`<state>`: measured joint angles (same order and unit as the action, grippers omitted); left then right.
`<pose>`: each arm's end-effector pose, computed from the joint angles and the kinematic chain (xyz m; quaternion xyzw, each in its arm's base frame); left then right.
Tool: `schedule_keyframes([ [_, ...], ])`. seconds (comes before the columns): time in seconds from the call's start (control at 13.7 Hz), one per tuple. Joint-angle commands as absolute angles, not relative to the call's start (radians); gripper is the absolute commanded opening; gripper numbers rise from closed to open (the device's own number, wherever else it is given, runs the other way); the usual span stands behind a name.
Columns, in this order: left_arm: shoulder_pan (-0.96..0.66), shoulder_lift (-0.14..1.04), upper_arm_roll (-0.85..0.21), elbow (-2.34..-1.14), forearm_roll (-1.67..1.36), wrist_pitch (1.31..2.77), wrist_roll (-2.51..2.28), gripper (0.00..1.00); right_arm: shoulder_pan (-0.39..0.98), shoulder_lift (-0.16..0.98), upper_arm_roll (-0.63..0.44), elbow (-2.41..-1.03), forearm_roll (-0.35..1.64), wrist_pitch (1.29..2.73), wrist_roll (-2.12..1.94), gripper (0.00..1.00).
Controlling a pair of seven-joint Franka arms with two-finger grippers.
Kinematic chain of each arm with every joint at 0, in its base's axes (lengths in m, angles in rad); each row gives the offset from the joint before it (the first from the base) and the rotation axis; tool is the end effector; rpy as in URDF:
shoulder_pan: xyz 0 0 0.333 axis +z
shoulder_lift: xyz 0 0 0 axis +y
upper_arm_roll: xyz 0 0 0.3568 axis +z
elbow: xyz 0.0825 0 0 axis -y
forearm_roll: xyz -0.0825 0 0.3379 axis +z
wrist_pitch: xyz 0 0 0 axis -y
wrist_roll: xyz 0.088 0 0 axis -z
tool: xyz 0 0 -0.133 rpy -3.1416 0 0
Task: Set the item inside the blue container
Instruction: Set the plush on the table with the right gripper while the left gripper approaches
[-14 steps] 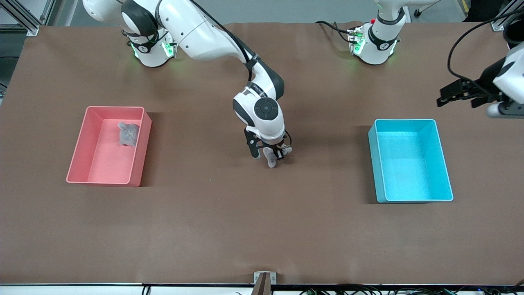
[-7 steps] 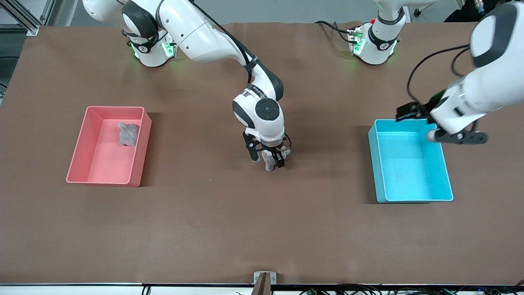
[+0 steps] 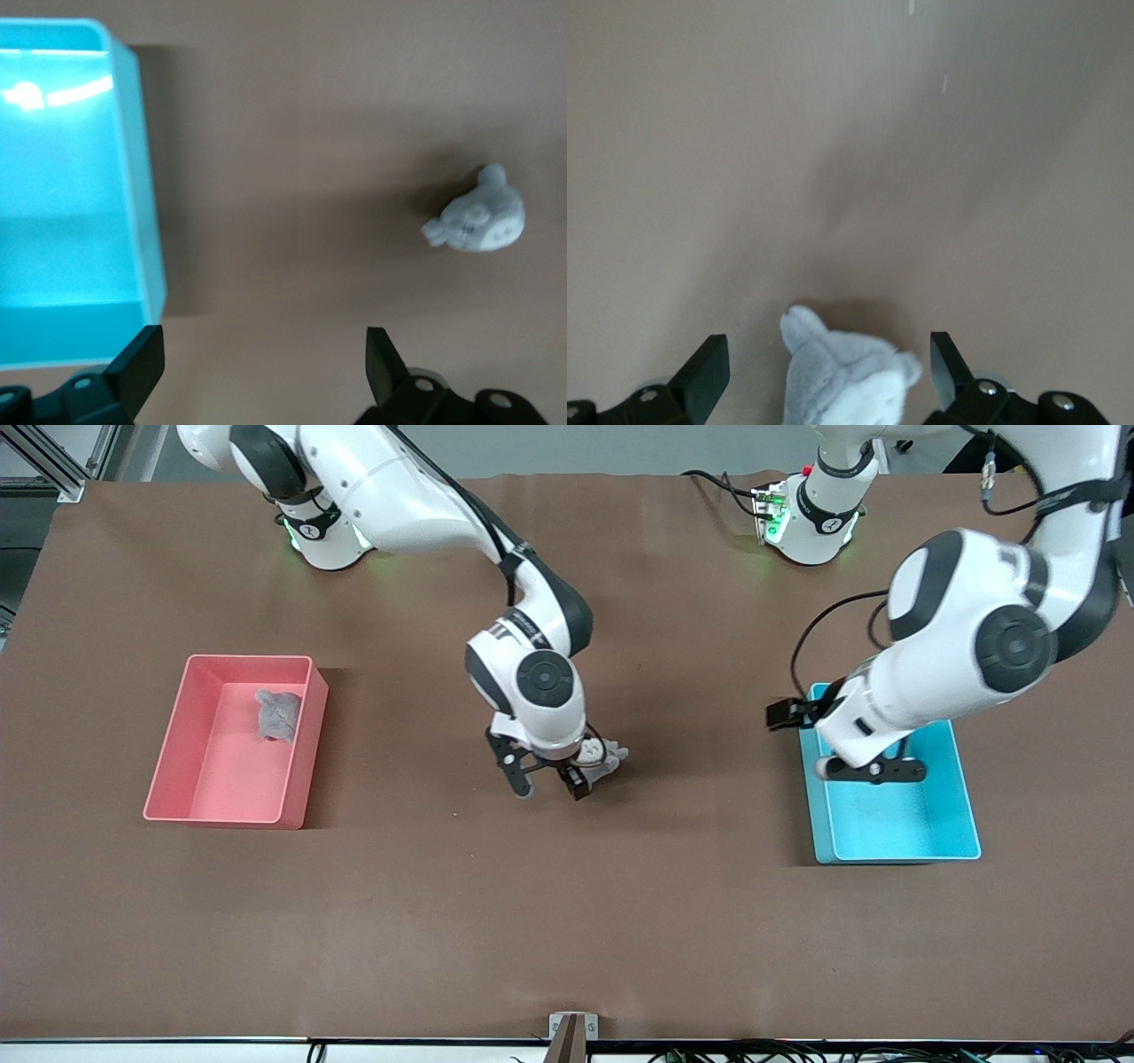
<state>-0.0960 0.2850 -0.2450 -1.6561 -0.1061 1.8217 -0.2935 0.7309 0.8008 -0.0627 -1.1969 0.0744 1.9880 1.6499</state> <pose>0.5620 -0.1955 0.4701 0.9948 -0.0048 -0.0793 0.0632 0.5699 0.4754 0.3242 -0.8791 0.4765 0.0121 0.0008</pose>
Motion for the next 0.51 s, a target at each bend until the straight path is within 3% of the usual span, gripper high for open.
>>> schedule_keyframes([
  [0.0, -0.153, 0.322, -0.242, -1.672, -0.106, 1.923, -0.340, 1.00, 0.643, 0.688, -0.046, -1.250, 0.087, 1.863, 1.421, 1.00],
  [0.44, -0.362, 0.400, -0.242, -1.709, -0.011, 2.158, -0.670, 1.00, 0.473, 0.412, -0.052, -1.555, 0.089, 1.816, 0.950, 1.00],
])
